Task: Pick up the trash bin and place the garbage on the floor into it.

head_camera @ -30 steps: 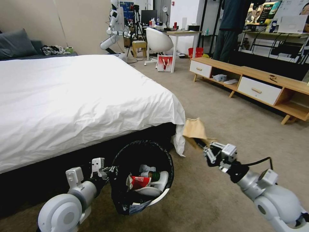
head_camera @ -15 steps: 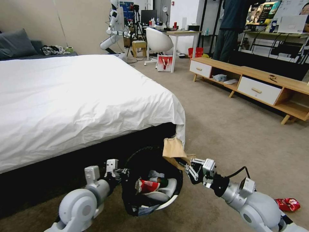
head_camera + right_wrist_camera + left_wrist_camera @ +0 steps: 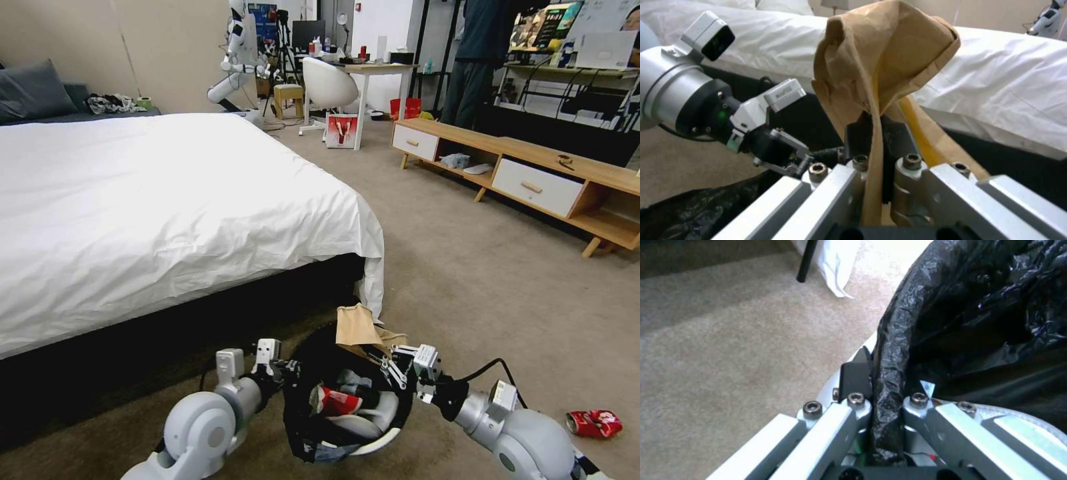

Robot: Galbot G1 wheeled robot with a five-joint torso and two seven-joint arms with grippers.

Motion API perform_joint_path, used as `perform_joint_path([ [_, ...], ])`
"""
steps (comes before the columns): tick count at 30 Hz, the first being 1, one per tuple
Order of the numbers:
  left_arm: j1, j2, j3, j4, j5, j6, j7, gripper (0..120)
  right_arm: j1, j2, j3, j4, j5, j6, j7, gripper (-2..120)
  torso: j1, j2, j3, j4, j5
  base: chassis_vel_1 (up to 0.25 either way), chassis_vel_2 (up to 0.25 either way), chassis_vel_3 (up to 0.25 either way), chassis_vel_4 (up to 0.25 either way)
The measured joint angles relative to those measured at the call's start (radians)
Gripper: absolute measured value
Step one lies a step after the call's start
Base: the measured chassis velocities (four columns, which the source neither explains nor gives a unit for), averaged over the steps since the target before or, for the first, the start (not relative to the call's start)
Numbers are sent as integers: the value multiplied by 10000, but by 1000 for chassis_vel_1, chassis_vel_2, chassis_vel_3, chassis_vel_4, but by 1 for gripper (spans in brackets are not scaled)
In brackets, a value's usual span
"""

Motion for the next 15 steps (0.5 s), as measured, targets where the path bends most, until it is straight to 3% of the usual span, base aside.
perform_joint_path([
  [15,-113,-60,97,9,1,-99,136,2,-58,-101,-166,-204,-391,-578,507,0,0,0,0,0,0,0,0,0,0],
])
